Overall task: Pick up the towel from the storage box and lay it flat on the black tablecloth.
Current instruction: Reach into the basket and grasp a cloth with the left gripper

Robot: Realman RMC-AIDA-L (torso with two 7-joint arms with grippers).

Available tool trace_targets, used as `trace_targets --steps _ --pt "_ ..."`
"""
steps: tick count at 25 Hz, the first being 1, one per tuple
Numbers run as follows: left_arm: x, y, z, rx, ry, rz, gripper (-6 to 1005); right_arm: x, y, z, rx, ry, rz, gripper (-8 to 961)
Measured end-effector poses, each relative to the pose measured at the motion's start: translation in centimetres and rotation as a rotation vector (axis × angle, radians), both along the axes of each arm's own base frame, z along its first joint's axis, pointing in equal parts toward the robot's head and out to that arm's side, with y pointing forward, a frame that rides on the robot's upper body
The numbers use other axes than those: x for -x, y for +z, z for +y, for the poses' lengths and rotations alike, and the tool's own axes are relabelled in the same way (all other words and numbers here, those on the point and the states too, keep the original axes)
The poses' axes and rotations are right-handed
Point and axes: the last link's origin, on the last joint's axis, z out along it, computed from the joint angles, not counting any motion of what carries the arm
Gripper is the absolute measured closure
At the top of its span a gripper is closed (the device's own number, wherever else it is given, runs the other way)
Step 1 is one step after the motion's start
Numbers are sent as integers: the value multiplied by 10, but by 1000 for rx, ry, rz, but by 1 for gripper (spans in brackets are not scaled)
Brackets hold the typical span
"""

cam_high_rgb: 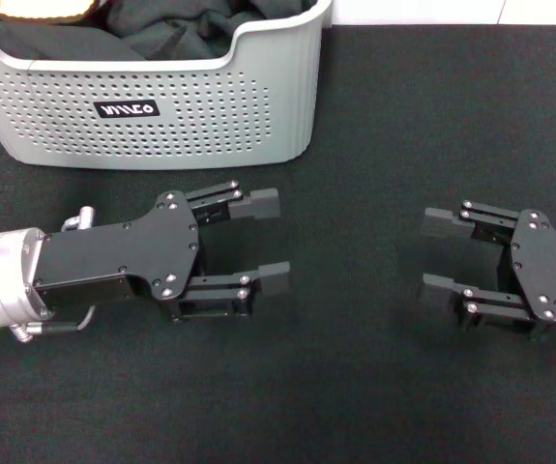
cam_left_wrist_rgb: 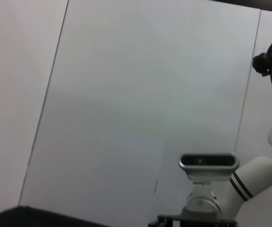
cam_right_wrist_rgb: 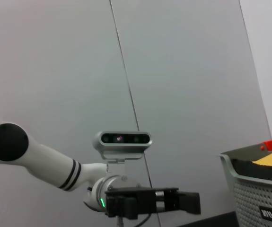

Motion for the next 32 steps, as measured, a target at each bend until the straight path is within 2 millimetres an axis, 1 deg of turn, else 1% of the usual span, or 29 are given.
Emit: trace_targets --steps 5,10,15,19,23,27,30,32 --pt "2 3 1 20 9 13 199 -3 1 -6 12 7 -1 244" --pt "9 3 -6 16 40 8 211 -5 -2 -13 23 1 11 244" --pt "8 2 -6 14 42 -1 222 -8 -4 -16 25 -7 6 244" --pt "3 7 0 20 55 -32 231 -7 -6 -16 27 -8 10 244" --pt "-1 23 2 12 59 -81 240 -5 -10 -21 30 -9 25 244" --pt "-20 50 19 -45 44 -139 249 -12 -12 -25 -13 -34 25 244" --pt "-39 74 37 -96 31 -100 256 -12 -17 -22 -10 -47 21 245" --pt "-55 87 59 -143 80 -34 260 -12 -18 -21 -7 -50 11 245"
